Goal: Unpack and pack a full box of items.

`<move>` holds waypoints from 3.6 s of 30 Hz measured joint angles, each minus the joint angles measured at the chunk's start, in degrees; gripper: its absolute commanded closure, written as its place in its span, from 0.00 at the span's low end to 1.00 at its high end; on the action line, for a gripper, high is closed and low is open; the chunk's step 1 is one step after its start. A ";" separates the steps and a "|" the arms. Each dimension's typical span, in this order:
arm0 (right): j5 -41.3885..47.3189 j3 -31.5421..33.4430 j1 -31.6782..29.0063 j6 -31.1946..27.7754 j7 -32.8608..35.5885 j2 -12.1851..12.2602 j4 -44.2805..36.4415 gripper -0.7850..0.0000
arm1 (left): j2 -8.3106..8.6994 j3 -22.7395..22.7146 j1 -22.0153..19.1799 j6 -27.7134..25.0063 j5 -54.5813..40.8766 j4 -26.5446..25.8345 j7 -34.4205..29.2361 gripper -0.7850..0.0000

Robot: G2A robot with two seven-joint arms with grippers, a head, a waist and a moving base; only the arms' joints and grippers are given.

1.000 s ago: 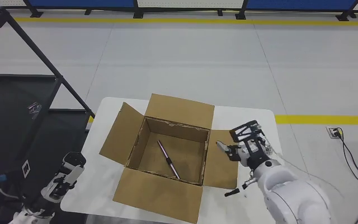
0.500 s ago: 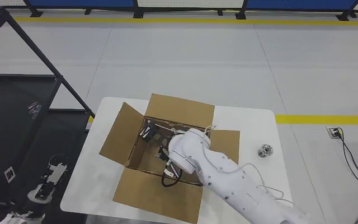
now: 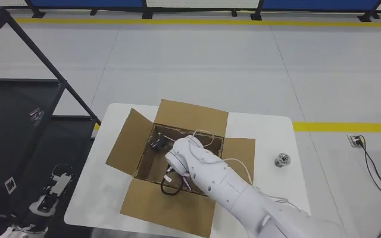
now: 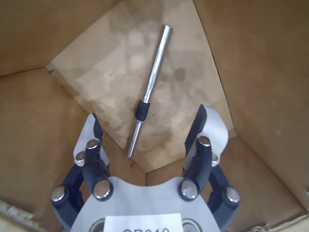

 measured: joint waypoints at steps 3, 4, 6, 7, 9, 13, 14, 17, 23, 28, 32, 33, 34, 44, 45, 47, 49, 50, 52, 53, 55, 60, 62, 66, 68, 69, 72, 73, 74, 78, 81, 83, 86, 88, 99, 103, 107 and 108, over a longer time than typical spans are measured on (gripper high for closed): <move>1.28 0.09 -0.01 -0.17 -1.75 -1.36 3.94 0.52 | 0.00 0.00 0.00 0.00 0.00 0.00 0.00 0.00; 1.75 0.21 0.05 -0.53 -2.26 -1.71 5.11 0.53 | 0.00 0.00 0.00 0.00 0.00 0.00 0.00 0.00; 2.82 0.54 0.21 -1.36 -3.54 -2.47 7.67 0.53 | 0.00 0.00 0.00 0.00 0.00 0.00 0.00 0.00; 3.12 0.62 0.27 -1.65 -4.05 -2.79 8.64 0.54 | 0.00 0.00 0.00 0.00 0.00 0.00 0.00 0.00; 3.53 0.65 0.35 -2.32 -4.90 -3.52 10.48 0.55 | 0.00 0.00 0.00 0.00 0.00 0.00 0.00 0.00; 3.64 0.48 0.57 -2.54 -5.52 -4.82 13.26 0.57 | 0.00 0.00 0.00 0.00 0.00 0.00 0.00 0.00; 3.53 0.41 0.63 -2.26 -5.60 -5.12 13.82 0.59 | 0.00 0.00 0.00 0.00 0.00 0.00 0.00 0.00; 3.34 0.37 0.84 -1.48 -6.57 -6.09 15.68 0.64 | 0.00 0.00 0.00 0.00 0.00 0.00 0.00 0.00; 3.28 0.63 0.91 -0.32 -8.67 -7.41 18.56 0.72 | 0.00 0.00 0.00 0.00 0.00 0.00 0.00 0.00; 3.50 1.01 0.74 -0.33 -10.23 -8.30 20.67 0.73 | 0.00 0.00 0.00 0.00 0.00 0.00 0.00 0.00; 3.45 1.25 0.72 -0.11 -10.95 -8.84 22.11 0.73 | 0.00 0.00 0.00 0.00 0.00 0.00 0.00 0.00; 3.29 1.28 0.78 0.27 -11.06 -8.99 22.47 0.74 | 0.00 0.00 0.00 0.00 0.00 0.00 0.00 0.00; 3.20 1.31 0.83 0.49 -11.13 -9.10 22.71 0.75 | 0.00 0.00 0.00 0.00 0.00 0.00 0.00 0.00; 3.03 2.14 1.63 0.18 -10.76 -9.54 25.28 1.00 | 0.00 0.00 0.00 0.00 0.00 0.00 0.00 0.00; 3.10 2.30 1.78 0.05 -10.76 -9.52 25.52 1.00 | 0.00 0.00 0.00 0.00 0.00 0.00 0.00 0.00; 3.39 2.66 2.11 -0.21 -11.19 -9.44 25.73 1.00 | 0.00 0.00 0.00 0.00 0.00 0.00 0.00 0.00; 4.26 3.35 2.71 -1.34 -12.24 -9.25 25.81 1.00 | 0.00 0.00 0.00 0.00 0.00 0.00 0.00 0.00; 4.77 3.72 3.04 -2.33 -12.75 -9.11 25.83 1.00 | 0.00 0.00 0.00 0.00 0.00 0.00 0.00 0.00; 5.86 4.55 3.92 -5.19 -13.63 -8.70 25.95 1.00 | 0.00 0.00 0.00 0.00 0.00 0.00 0.00 0.00; 6.28 4.89 4.29 -6.48 -13.93 -8.52 25.95 1.00 | 0.00 0.00 0.00 0.00 0.00 0.00 0.00 0.00; 7.37 5.70 5.04 -10.12 -14.69 -8.05 25.67 1.00 | 0.00 0.00 0.00 0.00 0.00 0.00 0.00 0.00; 8.35 7.01 6.55 -17.34 -16.35 -6.72 24.96 1.00 | 0.00 0.00 0.00 0.00 0.00 0.00 0.00 0.00; 8.24 7.27 6.76 -18.95 -16.71 -6.26 24.33 1.00 | 0.00 0.00 0.00 0.00 0.00 0.00 0.00 0.00; 8.10 8.14 7.22 -21.98 -17.74 -4.88 22.65 1.00 | 0.00 0.00 0.00 0.00 0.00 0.00 0.00 0.00; 7.86 8.54 7.16 -22.70 -18.32 -4.16 21.55 1.00 | 0.00 0.00 0.00 0.00 0.00 0.00 0.00 0.00; 7.61 8.82 7.02 -23.06 -18.73 -3.62 20.61 1.00 | 0.00 0.00 0.00 0.00 0.00 0.00 0.00 0.00; 6.54 9.68 6.43 -22.53 -19.41 -1.94 17.53 1.00 | 0.00 0.00 0.00 0.00 0.00 0.00 0.00 0.00; 6.14 10.01 6.09 -22.07 -19.38 -1.35 16.19 1.00 | 0.00 0.00 0.00 0.00 0.00 0.00 0.00 0.00; 5.71 10.38 5.64 -21.56 -19.19 -0.71 14.57 1.00 | 0.00 0.00 0.00 0.00 0.00 0.00 0.00 0.00; 2.81 13.02 1.59 -18.05 -14.94 3.11 2.97 1.00 | 0.00 0.00 0.00 0.00 0.00 0.00 0.00 0.00; -0.93 16.59 -4.25 -15.16 -8.56 6.88 -10.86 1.00 | 0.00 0.00 0.00 0.00 0.00 0.00 0.00 0.00; -3.76 19.82 -9.25 -14.32 -3.94 9.43 -21.15 1.00 | 0.00 0.00 0.00 0.00 0.00 0.00 0.00 0.00; -9.08 26.04 -19.15 -14.99 2.88 13.28 -39.32 1.00 | 0.00 0.00 0.00 0.00 0.00 0.00 0.00 0.00; -12.63 29.71 -25.85 -15.90 5.45 15.13 -50.66 1.00 | 0.00 0.00 0.00 0.00 0.00 0.00 0.00 0.00; -38.87 42.46 -49.28 -2.81 7.93 18.88 -88.19 1.00 | 0.00 0.00 0.00 0.00 0.00 0.00 0.00 0.00; -41.95 49.09 -56.53 0.67 9.61 19.49 -94.44 1.00 | 0.00 0.00 0.00 0.00 0.00 0.00 0.00 0.00; -41.24 55.57 -61.38 3.10 11.38 19.79 -94.55 1.00 | 0.00 0.00 0.00 0.00 0.00 0.00 0.00 0.00; -40.08 57.31 -61.65 2.86 12.30 19.86 -92.97 1.00 | 0.00 0.00 0.00 0.00 0.00 0.00 0.00 0.00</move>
